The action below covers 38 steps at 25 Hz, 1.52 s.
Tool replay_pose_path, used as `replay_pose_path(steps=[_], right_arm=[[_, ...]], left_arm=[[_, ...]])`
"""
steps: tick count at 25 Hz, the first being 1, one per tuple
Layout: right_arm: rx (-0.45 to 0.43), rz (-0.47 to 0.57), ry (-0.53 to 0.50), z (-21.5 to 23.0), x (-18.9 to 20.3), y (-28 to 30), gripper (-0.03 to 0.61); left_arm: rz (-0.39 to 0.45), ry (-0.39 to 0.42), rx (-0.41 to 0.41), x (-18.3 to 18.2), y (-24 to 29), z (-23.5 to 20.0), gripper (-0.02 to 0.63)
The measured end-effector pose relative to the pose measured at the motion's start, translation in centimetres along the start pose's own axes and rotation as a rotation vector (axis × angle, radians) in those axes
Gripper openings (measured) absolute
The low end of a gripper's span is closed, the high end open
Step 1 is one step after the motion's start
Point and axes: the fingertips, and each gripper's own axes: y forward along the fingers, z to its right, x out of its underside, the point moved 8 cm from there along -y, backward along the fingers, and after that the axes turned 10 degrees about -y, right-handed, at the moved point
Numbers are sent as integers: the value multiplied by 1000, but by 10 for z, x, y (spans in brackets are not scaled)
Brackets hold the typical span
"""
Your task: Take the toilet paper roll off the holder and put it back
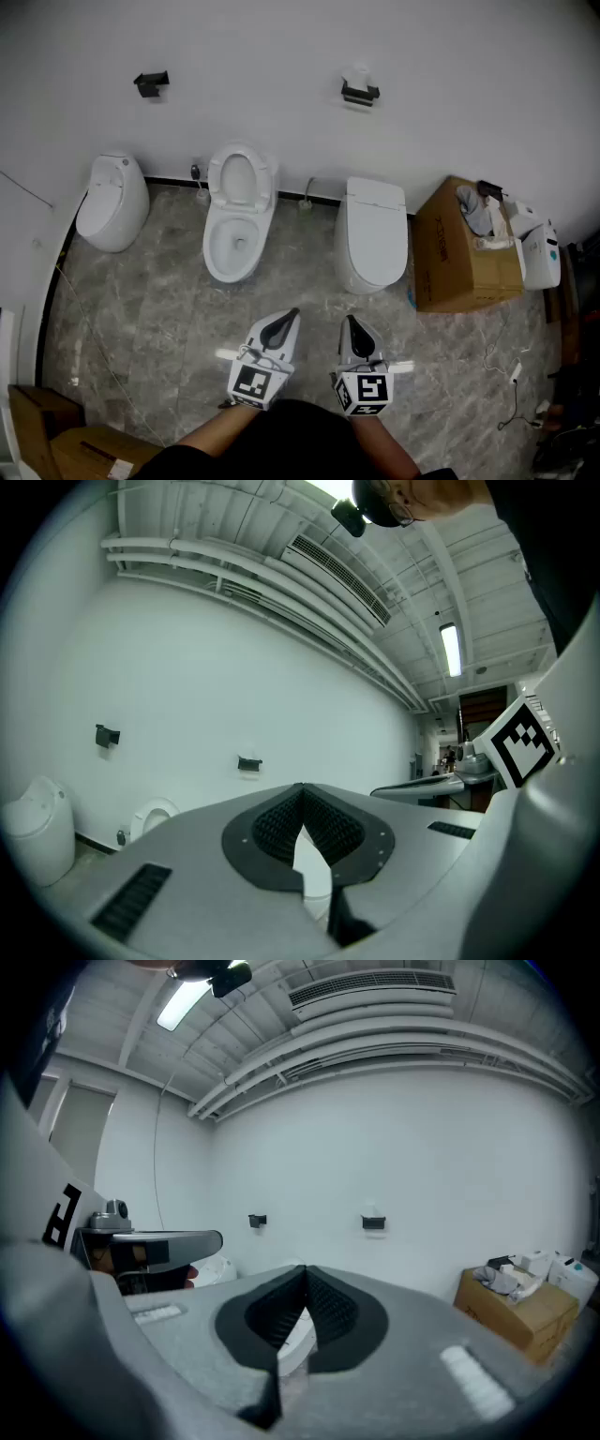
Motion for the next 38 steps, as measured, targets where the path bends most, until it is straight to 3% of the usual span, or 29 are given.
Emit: replay_pose_path(steps=[3,7,12,20,25,30,38], right_arm=[[-2,1,-9,-10,-5,24,-5],[4,29,-20,-33,-17,49,-3],[19,10,-9,-51,-10,64,-3],[57,-35,30,-26,13,69,-2],[30,-16,58,-10,25,100,-2],[8,-9,81,34,36,161,-2],[-9,5,115,156,22,284,-2]], left_arm=[[13,88,20,3,6,-31,17],[2,29,10,-11,4,-63,17],[-11,65,33,-4,7,-99,16],[-16,56,23,6,20,-114,17],[-10,56,-10,4,47,-127,17],[-5,86,-78,-1,111,-162,17],[-55,85,-66,-10,260,-182,17]])
